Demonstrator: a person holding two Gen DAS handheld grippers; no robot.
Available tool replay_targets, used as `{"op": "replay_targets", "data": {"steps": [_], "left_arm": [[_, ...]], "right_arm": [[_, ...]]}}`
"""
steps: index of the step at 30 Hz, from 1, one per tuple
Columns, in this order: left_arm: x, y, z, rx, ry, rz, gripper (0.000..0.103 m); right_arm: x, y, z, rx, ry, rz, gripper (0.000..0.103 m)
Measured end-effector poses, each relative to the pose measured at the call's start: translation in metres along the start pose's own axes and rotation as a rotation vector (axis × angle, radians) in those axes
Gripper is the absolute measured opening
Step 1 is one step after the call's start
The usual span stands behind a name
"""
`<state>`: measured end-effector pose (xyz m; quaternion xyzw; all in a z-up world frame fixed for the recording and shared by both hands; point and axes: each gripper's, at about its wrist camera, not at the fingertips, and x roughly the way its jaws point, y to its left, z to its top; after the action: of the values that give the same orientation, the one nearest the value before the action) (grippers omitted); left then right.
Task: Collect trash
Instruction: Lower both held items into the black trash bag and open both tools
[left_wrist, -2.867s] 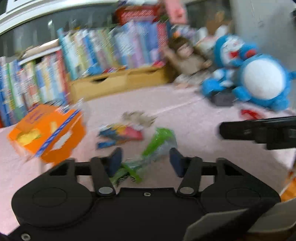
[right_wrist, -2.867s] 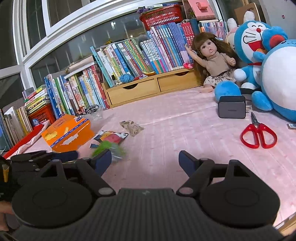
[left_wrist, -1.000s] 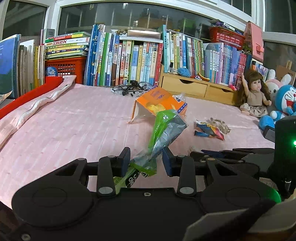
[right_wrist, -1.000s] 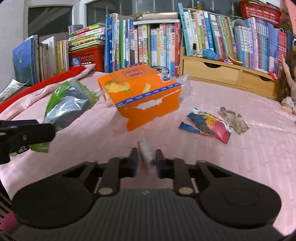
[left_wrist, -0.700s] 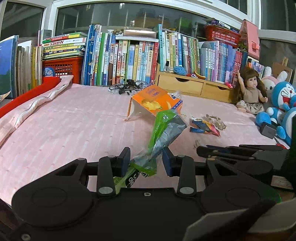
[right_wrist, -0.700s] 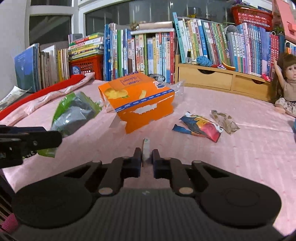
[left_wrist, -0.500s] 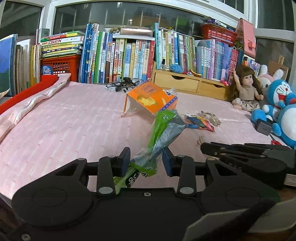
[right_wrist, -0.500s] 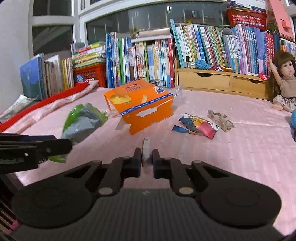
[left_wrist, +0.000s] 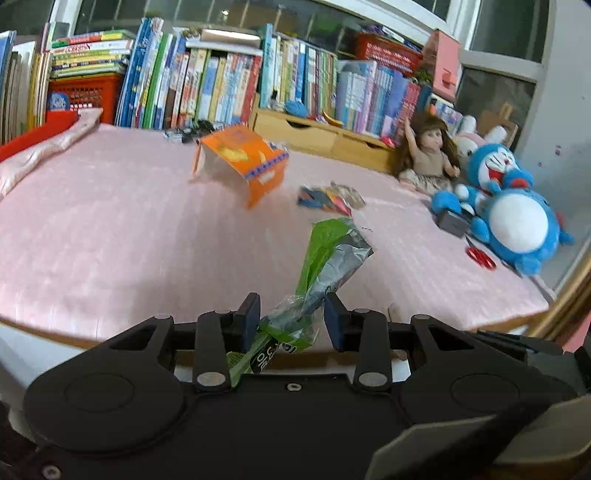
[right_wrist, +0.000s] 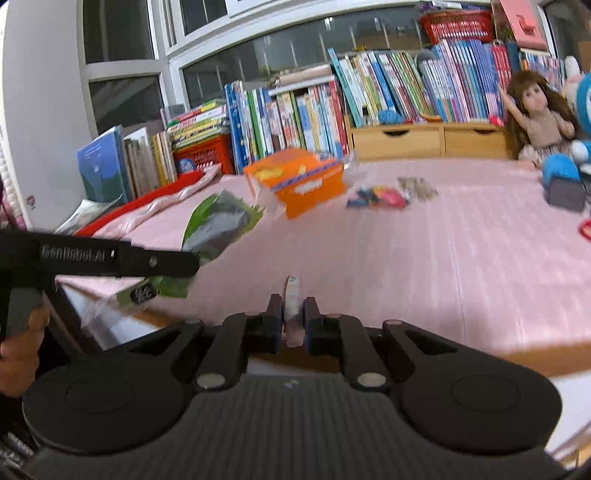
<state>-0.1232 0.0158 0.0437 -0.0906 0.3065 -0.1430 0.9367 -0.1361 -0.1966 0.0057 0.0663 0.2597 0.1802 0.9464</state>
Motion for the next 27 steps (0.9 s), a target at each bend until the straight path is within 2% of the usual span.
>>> {"op": "replay_targets", "data": {"steps": [8, 19, 27], "left_arm": [[-0.011, -0.002, -0.039, 0.032, 0.131, 0.016, 0.036], [0.008, 0.002, -0.1, 0.06, 0.365, 0.063, 0.036], [0.022, -0.001, -0.127, 0.081, 0.464, 0.075, 0.036]], "right_arm": [[-0.012, -0.003, -0.043, 0.056, 0.121, 0.018, 0.016], [-0.005, -0.002, -0.088, 0.113, 0.265, 0.02, 0.016], [0.004, 0.004, -0.11, 0.111, 0.35, 0.022, 0.017]]}}
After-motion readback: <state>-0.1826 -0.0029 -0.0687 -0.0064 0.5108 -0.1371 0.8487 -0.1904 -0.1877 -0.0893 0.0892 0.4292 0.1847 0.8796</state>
